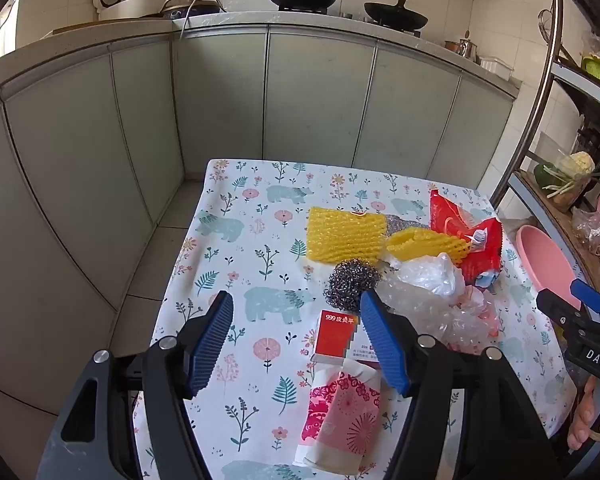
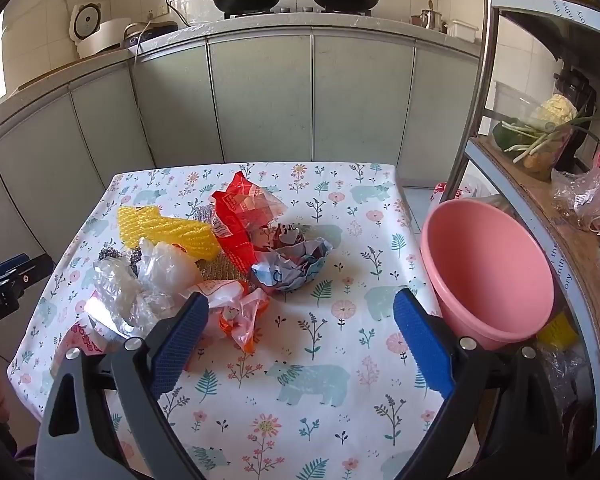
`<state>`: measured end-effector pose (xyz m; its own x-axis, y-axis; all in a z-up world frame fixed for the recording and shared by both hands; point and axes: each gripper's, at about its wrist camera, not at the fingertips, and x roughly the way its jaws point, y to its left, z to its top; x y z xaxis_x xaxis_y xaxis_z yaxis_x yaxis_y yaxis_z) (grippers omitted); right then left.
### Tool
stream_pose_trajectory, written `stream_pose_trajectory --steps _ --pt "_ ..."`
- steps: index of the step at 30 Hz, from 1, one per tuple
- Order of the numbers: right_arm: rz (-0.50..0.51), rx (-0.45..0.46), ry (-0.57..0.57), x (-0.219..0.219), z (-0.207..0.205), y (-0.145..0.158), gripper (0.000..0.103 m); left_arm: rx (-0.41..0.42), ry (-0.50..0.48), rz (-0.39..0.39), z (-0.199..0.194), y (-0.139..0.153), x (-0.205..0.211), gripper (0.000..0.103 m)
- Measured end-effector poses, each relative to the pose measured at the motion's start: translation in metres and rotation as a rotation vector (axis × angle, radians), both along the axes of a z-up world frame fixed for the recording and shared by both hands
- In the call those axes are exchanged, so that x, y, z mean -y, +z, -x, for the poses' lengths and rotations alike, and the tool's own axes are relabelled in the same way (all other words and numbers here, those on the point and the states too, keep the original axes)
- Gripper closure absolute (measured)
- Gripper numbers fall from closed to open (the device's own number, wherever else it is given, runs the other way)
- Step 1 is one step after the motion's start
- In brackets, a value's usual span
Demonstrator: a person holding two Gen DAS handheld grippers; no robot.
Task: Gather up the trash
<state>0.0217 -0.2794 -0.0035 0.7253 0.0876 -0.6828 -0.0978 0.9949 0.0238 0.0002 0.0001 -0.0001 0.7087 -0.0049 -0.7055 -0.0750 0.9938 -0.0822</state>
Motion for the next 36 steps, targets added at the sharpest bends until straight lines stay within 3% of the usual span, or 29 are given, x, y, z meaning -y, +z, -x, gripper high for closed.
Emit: stream_pose_trajectory --steps 36 --pt "0.019 0.039 -0.003 -0.0024 0.0073 0.0052 0.009 0.027 -0.003 0.009 0.0079 0.0044 0.0007 0.037"
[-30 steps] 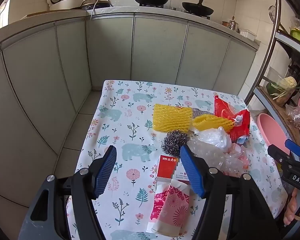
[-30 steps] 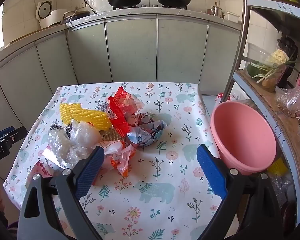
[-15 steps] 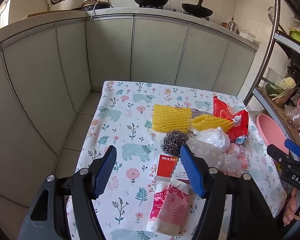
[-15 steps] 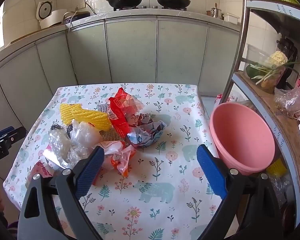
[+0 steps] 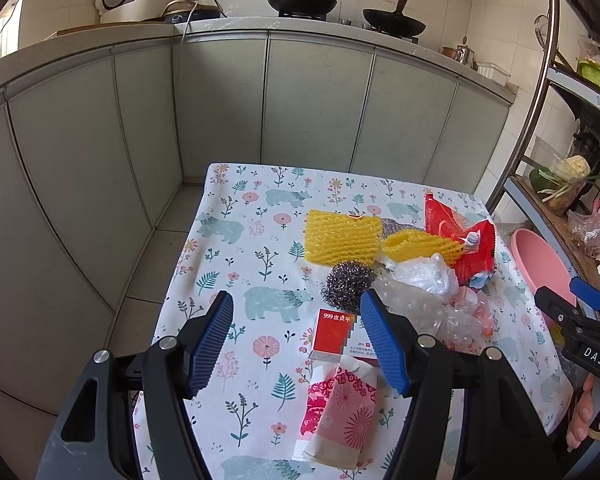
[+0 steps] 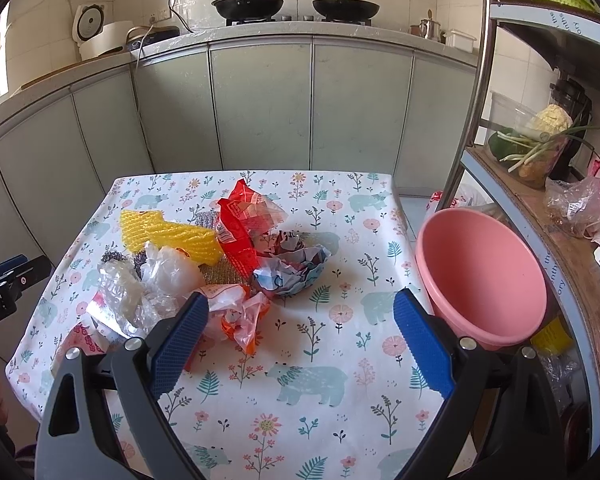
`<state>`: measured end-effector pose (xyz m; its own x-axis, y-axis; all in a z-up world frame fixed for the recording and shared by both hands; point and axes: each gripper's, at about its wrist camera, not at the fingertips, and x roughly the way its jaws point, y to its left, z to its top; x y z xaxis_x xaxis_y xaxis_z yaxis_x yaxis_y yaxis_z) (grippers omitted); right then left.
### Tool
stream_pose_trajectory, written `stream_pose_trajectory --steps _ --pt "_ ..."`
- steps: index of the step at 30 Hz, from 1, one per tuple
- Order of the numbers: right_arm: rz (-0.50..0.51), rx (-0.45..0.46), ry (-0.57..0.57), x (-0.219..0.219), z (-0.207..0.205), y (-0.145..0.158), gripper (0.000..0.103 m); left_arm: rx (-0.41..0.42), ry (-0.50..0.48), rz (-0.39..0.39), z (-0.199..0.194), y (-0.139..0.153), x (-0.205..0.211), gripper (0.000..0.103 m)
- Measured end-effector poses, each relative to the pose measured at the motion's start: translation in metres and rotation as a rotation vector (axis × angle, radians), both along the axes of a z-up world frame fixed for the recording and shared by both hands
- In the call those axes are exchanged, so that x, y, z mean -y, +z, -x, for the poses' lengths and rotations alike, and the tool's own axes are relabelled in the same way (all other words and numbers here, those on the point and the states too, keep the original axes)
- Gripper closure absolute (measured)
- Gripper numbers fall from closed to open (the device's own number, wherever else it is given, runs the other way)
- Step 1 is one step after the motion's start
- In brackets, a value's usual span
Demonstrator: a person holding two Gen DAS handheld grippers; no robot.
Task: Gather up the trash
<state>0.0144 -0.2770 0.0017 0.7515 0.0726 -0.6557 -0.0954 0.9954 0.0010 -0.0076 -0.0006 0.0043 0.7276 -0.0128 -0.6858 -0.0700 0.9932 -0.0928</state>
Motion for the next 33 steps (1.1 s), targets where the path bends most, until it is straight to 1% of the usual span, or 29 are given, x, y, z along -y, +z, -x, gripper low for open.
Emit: stream_pose_trajectory --steps 33 --pt "0.014 0.022 0.004 -0.0021 0.0039 0.0013 0.009 0.008 -0.005 0.001 0.0056 0.0015 -0.0011 0.037"
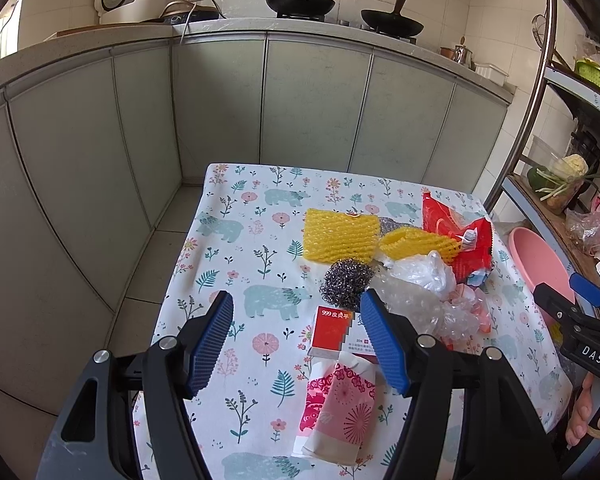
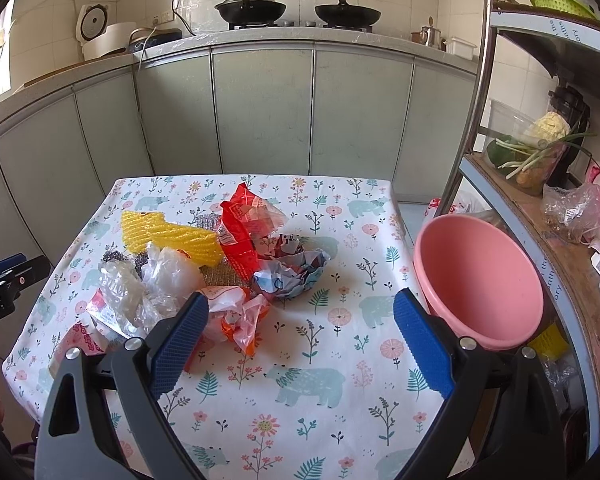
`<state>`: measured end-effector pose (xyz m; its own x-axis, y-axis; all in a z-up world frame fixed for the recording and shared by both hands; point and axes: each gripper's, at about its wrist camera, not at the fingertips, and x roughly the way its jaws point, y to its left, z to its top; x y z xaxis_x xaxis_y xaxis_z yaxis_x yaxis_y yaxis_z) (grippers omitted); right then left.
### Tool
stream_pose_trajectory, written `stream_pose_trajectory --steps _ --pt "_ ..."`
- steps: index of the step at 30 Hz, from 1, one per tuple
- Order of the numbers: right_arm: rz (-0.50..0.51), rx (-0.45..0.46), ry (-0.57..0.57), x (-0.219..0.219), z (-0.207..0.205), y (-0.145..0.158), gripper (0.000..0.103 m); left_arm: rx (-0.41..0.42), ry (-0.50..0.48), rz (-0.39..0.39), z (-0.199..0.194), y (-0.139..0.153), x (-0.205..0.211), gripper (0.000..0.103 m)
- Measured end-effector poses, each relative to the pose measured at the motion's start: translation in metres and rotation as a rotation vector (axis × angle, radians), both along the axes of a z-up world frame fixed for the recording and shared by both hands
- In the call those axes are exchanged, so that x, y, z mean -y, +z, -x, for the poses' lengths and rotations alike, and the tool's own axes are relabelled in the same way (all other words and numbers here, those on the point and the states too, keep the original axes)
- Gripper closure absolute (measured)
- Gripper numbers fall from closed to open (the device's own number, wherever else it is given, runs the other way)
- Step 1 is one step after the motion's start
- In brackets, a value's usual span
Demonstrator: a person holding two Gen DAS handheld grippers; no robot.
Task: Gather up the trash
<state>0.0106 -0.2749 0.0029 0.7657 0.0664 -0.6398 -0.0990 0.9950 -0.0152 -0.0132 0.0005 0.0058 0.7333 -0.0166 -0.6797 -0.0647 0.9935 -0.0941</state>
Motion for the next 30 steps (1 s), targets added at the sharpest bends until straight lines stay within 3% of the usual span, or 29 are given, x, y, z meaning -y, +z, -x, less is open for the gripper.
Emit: stream_pose_trajectory --steps 30 --pt "-0.008 0.009 -0.005 0.0033 0.0021 -0.0019 0.012 -0.010 -0.003 -0.003 -0.0005 -0.0025 0.0018 0.037"
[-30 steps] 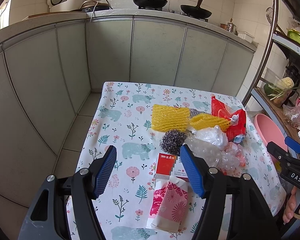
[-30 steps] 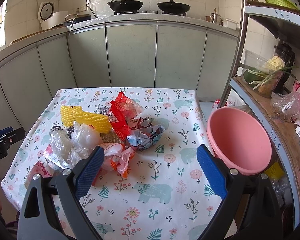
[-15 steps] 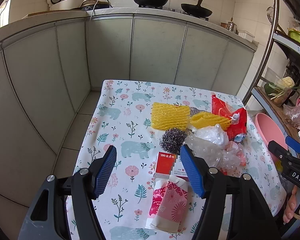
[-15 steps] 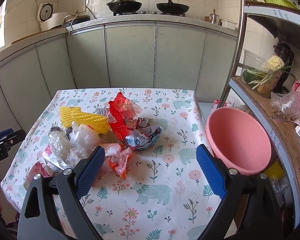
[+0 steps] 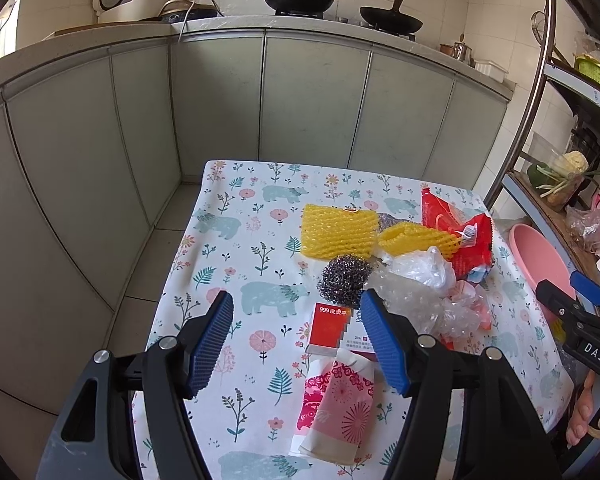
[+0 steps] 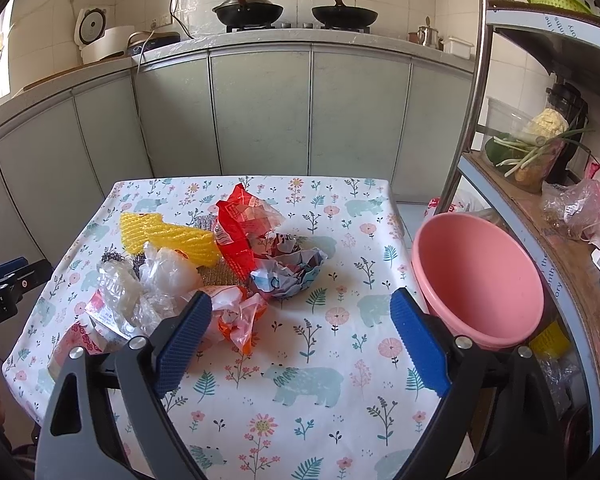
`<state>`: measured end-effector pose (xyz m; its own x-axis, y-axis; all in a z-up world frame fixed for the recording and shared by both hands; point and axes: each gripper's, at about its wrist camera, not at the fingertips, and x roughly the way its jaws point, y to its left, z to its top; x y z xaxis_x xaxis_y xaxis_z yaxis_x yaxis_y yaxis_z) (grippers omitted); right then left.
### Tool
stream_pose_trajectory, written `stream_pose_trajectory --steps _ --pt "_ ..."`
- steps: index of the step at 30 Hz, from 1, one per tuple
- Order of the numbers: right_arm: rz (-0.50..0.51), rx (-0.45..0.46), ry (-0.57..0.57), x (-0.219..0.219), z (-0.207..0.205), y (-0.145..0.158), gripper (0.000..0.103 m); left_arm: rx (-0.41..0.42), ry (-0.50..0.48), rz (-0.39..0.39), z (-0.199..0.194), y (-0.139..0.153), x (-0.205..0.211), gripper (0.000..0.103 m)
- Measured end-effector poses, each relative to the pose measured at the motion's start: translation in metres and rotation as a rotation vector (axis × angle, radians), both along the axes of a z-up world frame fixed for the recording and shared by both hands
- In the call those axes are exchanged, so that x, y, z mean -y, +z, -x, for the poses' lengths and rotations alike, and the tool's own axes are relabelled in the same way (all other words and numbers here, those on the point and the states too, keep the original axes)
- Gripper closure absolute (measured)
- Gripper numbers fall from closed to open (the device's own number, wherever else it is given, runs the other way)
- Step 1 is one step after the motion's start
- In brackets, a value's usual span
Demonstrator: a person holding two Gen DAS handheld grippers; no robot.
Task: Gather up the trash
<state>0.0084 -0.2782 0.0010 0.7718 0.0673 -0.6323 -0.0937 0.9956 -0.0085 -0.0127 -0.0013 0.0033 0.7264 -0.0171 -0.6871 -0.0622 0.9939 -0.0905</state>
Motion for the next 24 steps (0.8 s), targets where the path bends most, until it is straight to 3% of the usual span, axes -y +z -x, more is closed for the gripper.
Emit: stream_pose_trajectory --steps 9,24 --pt "-0.015 0.005 0.000 0.003 0.000 0.000 0.012 0.004 -0.006 0.003 0.000 0.000 0.000 0.037" --pt "-0.081 -0.006 0.037 0.011 -0.002 -0.004 0.026 0.067 -0.094 0.034 0.003 0.008 -0.010 0.038"
